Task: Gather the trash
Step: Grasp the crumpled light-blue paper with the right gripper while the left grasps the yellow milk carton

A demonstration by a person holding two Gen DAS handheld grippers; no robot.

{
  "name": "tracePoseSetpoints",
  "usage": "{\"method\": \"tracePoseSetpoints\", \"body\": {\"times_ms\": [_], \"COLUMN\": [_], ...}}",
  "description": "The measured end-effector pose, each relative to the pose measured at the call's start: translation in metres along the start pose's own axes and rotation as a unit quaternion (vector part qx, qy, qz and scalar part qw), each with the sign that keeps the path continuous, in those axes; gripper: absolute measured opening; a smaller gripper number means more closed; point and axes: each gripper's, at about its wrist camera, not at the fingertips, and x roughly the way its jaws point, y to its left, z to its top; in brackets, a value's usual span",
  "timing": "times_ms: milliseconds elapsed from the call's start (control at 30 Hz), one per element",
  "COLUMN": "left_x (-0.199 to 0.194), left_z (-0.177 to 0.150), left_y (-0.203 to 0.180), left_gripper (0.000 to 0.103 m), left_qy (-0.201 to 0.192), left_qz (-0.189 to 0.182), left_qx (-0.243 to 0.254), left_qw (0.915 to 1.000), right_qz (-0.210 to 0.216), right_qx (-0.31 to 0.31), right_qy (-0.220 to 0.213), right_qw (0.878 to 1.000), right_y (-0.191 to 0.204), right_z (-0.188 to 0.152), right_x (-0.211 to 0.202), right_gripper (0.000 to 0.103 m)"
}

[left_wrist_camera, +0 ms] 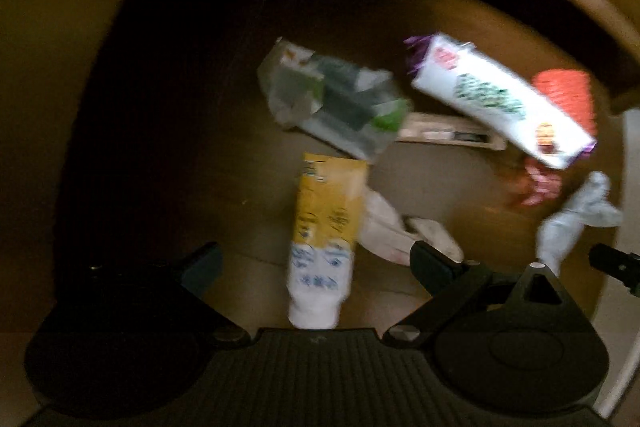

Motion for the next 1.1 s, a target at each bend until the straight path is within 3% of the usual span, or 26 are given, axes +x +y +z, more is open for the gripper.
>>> {"method": "tracePoseSetpoints", "body": {"times_ms": [200, 433, 600, 700, 933, 967, 1100], "left_x": [0.042, 0.057, 0.058, 0.057, 0.045, 0.04, 0.017], "left_z": [-0.001, 0.0, 0.005, 0.008, 0.007, 0.006, 0.003], "left_y": [0.005, 0.006, 0.007, 0.008, 0.009, 0.009, 0.013], "left_gripper": [0.1, 0.099, 0.062, 0.047, 0.043, 0.043, 0.043], "left_qy": [0.021, 0.031, 0.037, 0.038, 0.039, 0.038, 0.033], "left_qz": [-0.001, -0.018, -0.035, -0.032, -0.032, -0.033, -0.039], "left_qx": [-0.002, -0.012, -0.018, -0.018, -0.029, -0.03, -0.029], "left_qw": [0.9998, 0.9993, 0.9985, 0.9986, 0.9983, 0.9983, 0.9982], "right_qz": [-0.01, -0.022, -0.021, -0.021, -0.032, -0.032, -0.03], "right_qx": [-0.012, -0.01, -0.01, -0.004, -0.01, -0.012, -0.016], "right_qy": [0.017, 0.017, 0.018, 0.019, -0.005, -0.01, -0.016], "right_qw": [1.0, 1.0, 1.0, 1.0, 0.999, 0.999, 0.999], "right_y": [-0.005, -0.006, -0.002, -0.001, 0.002, 0.002, 0.002], "right_z": [0.002, 0.0, -0.001, -0.002, -0.004, -0.005, -0.012], "right_x": [0.053, 0.072, 0.076, 0.076, 0.062, 0.057, 0.031], "right_gripper": [0.088, 0.076, 0.055, 0.047, 0.036, 0.025, 0.023]}}
